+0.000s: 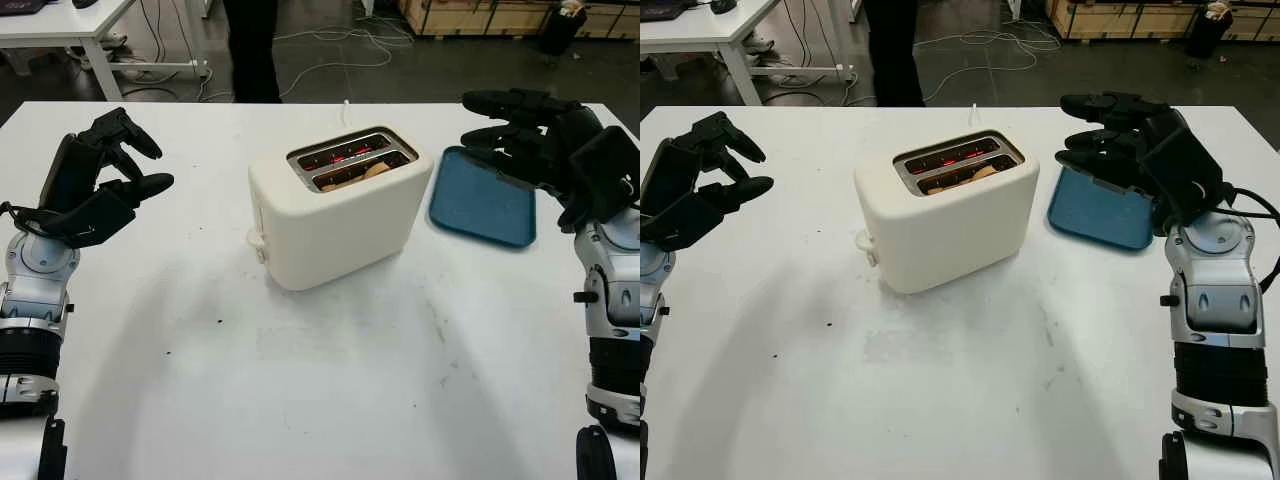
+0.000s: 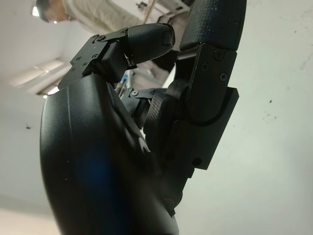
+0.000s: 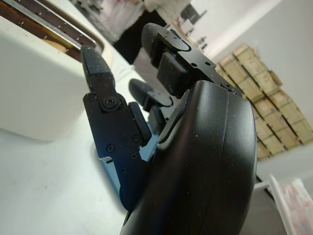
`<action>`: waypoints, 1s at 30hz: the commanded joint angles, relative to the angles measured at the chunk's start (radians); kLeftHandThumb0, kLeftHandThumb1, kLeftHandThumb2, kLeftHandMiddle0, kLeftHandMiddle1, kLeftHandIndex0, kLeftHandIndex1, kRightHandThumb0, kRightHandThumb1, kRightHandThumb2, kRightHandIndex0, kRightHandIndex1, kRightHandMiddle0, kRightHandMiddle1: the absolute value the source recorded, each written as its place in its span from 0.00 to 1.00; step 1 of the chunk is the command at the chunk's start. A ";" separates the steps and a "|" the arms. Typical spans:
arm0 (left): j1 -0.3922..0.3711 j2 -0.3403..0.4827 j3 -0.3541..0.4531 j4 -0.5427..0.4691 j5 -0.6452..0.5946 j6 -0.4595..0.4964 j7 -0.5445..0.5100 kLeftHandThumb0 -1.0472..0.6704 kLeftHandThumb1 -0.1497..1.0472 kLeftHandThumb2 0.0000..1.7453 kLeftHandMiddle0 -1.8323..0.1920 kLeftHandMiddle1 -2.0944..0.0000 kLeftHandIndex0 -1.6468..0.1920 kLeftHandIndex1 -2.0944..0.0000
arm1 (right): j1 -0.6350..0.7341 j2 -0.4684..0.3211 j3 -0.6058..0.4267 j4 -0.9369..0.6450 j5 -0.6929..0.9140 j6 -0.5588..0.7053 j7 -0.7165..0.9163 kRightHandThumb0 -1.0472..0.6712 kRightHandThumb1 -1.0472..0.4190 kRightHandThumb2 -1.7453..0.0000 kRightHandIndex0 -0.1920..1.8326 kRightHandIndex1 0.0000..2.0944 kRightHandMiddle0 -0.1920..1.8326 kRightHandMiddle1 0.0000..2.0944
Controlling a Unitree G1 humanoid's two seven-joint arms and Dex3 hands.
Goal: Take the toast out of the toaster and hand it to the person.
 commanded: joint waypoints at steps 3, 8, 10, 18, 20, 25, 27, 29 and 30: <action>-0.015 -0.007 -0.004 -0.005 -0.001 0.005 0.004 0.00 0.89 0.10 0.60 0.24 0.65 0.26 | -0.017 -0.007 0.001 -0.006 0.006 0.014 0.002 0.39 0.19 1.00 0.35 0.32 0.48 0.00; -0.016 -0.009 -0.005 -0.002 0.000 -0.002 0.008 0.00 0.89 0.11 0.60 0.24 0.66 0.26 | -0.012 -0.005 -0.001 -0.002 0.003 0.001 -0.001 0.39 0.19 1.00 0.36 0.32 0.48 0.00; -0.016 -0.010 -0.005 -0.001 0.003 -0.003 0.012 0.00 0.89 0.11 0.60 0.24 0.66 0.26 | -0.010 -0.004 0.000 -0.006 0.001 0.004 -0.005 0.39 0.19 1.00 0.36 0.32 0.48 0.00; -0.009 -0.009 -0.003 -0.007 0.003 -0.003 0.016 0.00 0.89 0.12 0.60 0.23 0.67 0.25 | -0.008 -0.007 0.001 -0.003 -0.005 -0.009 -0.005 0.38 0.19 1.00 0.36 0.32 0.48 0.00; -0.008 -0.009 -0.003 -0.005 0.001 -0.006 0.015 0.00 0.89 0.12 0.61 0.23 0.67 0.25 | -0.008 -0.008 0.001 -0.002 -0.003 -0.010 -0.001 0.39 0.19 1.00 0.37 0.32 0.49 0.00; -0.009 -0.006 -0.003 -0.005 -0.007 -0.003 0.001 0.00 0.89 0.11 0.59 0.24 0.64 0.26 | -0.009 -0.004 -0.005 -0.007 0.009 0.004 0.000 0.39 0.19 1.00 0.36 0.32 0.48 0.00; -0.008 -0.006 -0.003 -0.005 -0.008 -0.004 -0.002 0.00 0.89 0.11 0.58 0.25 0.63 0.26 | -0.008 -0.007 -0.003 -0.008 0.005 0.003 0.000 0.38 0.19 1.00 0.36 0.32 0.48 0.00; -0.007 -0.006 -0.002 -0.004 -0.007 -0.005 -0.001 0.00 0.89 0.11 0.57 0.25 0.63 0.27 | -0.006 -0.011 -0.001 -0.014 0.001 0.009 -0.001 0.38 0.19 1.00 0.36 0.32 0.48 0.00; -0.007 -0.006 -0.003 -0.004 -0.006 -0.005 -0.001 0.00 0.89 0.11 0.57 0.26 0.63 0.27 | -0.005 -0.011 -0.001 -0.017 0.000 0.013 -0.003 0.39 0.19 1.00 0.35 0.32 0.48 0.00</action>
